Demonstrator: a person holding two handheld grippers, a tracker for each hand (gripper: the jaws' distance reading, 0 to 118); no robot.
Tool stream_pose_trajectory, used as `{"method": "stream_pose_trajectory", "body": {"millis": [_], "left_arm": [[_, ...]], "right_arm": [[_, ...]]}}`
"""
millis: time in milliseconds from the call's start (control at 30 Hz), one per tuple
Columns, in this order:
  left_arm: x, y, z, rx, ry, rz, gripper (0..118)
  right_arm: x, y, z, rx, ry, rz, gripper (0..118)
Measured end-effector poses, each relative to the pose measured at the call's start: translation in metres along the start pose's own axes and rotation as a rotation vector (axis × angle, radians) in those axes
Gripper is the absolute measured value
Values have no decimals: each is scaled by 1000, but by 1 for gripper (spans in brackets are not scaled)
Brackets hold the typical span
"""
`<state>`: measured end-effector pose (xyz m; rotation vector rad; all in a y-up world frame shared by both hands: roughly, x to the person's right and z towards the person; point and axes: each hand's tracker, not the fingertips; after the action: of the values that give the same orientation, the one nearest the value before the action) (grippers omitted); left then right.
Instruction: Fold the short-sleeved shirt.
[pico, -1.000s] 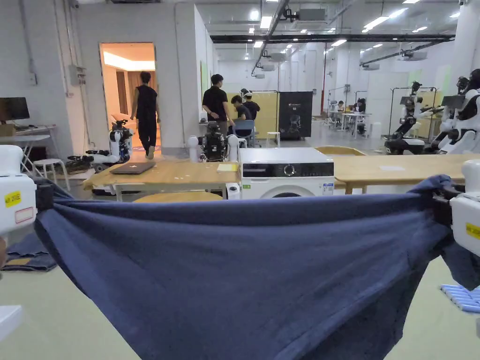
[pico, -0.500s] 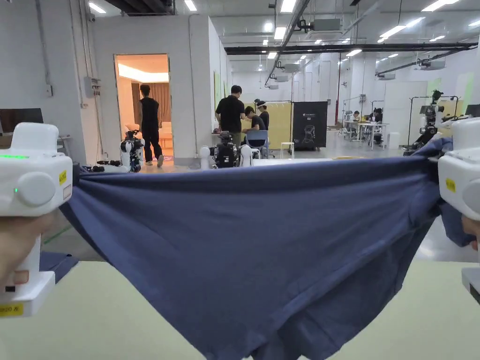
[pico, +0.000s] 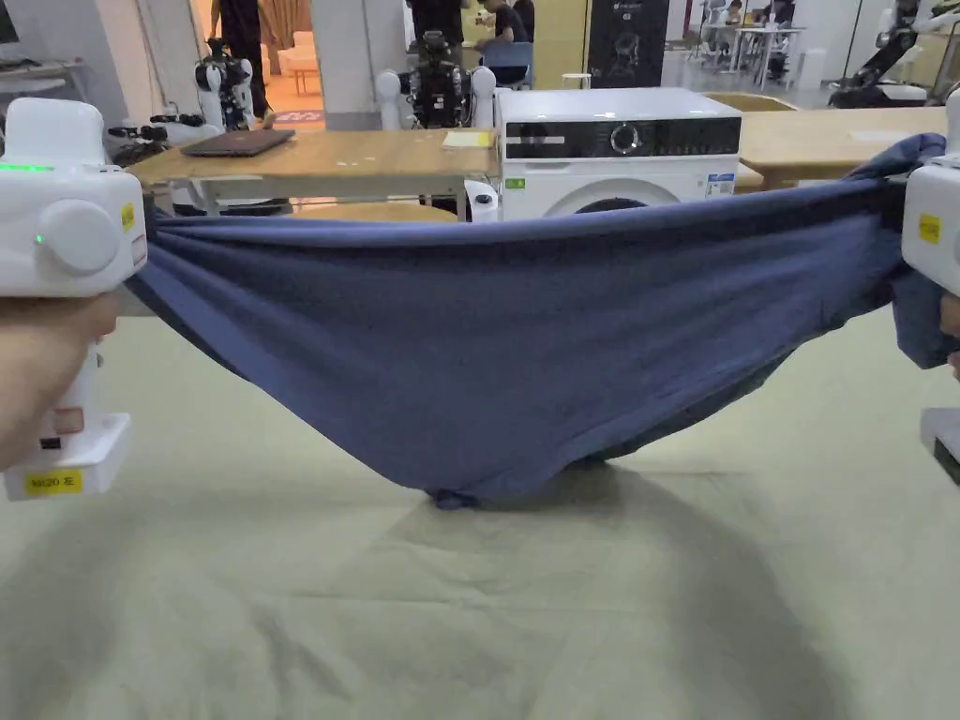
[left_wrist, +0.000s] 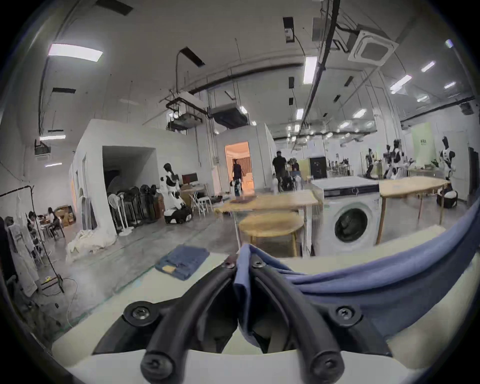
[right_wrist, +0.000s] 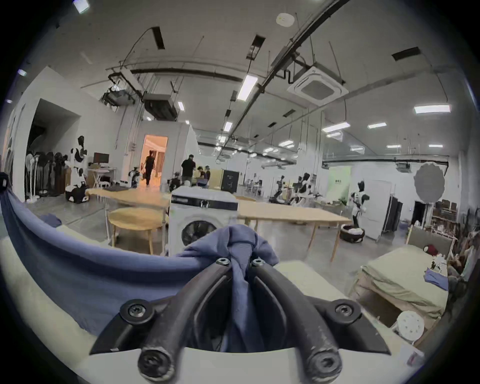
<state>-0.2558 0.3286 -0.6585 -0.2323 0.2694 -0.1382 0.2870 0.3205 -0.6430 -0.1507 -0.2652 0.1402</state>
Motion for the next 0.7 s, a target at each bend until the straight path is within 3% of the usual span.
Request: {"method": "stream_pose_trajectory", "body": {"millis": [233,433,500,700], "left_arm": [[12,-118,3,-115,-73,-66,0],[-7,-167,57,-171,-127,-51,0],[-19,-174,85,-189,-130,-13,0],[-64,-177,187,-203,-141,54,0]], "right_arm": [[-4,-107,14,-122,36,44,5],[9,-142,76,-150,61,60,5],[13,-147,107,-130,58,146,5],[46,-154,220,-120,106,73,5]]}}
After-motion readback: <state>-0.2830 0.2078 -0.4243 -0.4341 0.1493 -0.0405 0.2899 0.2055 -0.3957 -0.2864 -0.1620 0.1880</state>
